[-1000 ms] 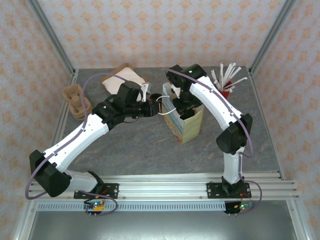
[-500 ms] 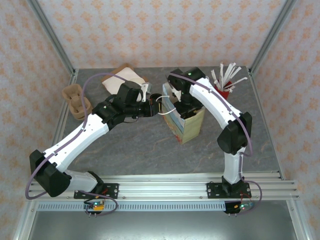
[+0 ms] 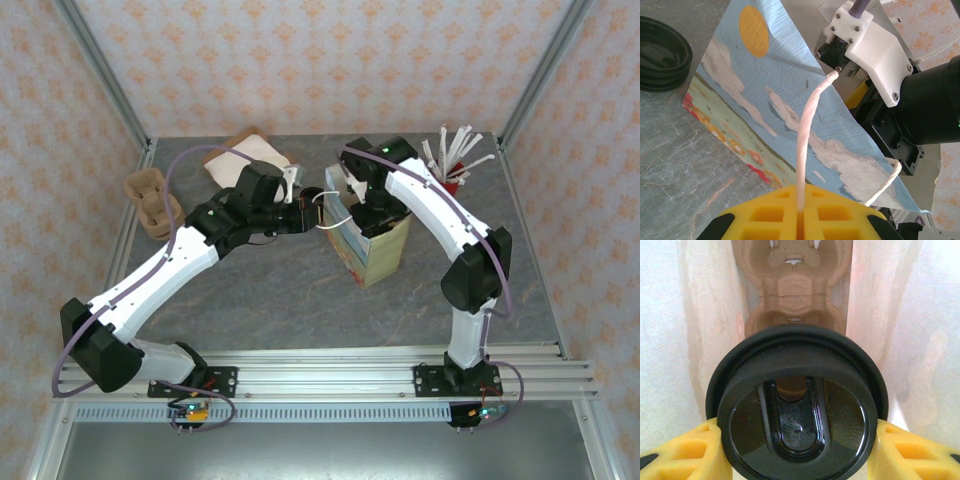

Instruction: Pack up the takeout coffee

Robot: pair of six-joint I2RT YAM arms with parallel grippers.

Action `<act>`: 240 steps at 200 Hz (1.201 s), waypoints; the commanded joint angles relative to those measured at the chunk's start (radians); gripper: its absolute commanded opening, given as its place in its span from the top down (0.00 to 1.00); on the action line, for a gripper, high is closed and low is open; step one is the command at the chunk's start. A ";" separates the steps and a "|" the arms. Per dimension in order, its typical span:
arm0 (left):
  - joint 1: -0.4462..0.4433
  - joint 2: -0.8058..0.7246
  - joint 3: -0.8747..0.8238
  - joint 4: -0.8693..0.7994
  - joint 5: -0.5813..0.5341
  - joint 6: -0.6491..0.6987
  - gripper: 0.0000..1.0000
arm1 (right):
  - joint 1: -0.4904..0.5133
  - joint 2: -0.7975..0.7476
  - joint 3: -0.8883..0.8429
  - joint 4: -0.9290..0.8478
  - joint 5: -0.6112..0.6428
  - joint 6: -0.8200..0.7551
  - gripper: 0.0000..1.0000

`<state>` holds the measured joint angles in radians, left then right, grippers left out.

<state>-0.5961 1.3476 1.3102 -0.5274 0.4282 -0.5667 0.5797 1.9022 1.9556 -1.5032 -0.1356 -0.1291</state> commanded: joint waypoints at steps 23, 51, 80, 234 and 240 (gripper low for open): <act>-0.011 0.004 0.027 -0.010 -0.024 0.027 0.91 | -0.007 -0.021 -0.015 0.011 0.000 -0.014 0.47; -0.011 0.005 0.027 -0.010 -0.023 0.027 0.91 | -0.011 -0.020 -0.024 0.018 0.000 -0.013 0.47; -0.011 0.004 0.026 -0.011 -0.023 0.027 0.91 | -0.011 -0.019 -0.035 0.024 -0.001 -0.015 0.48; -0.011 0.007 0.023 -0.007 -0.021 0.027 0.91 | -0.015 -0.005 -0.075 0.059 -0.009 -0.026 0.49; -0.011 0.006 0.023 -0.008 -0.022 0.027 0.91 | -0.014 -0.002 -0.076 0.058 -0.010 -0.026 0.49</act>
<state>-0.5961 1.3476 1.3102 -0.5274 0.4286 -0.5671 0.5720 1.9022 1.8885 -1.4467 -0.1417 -0.1364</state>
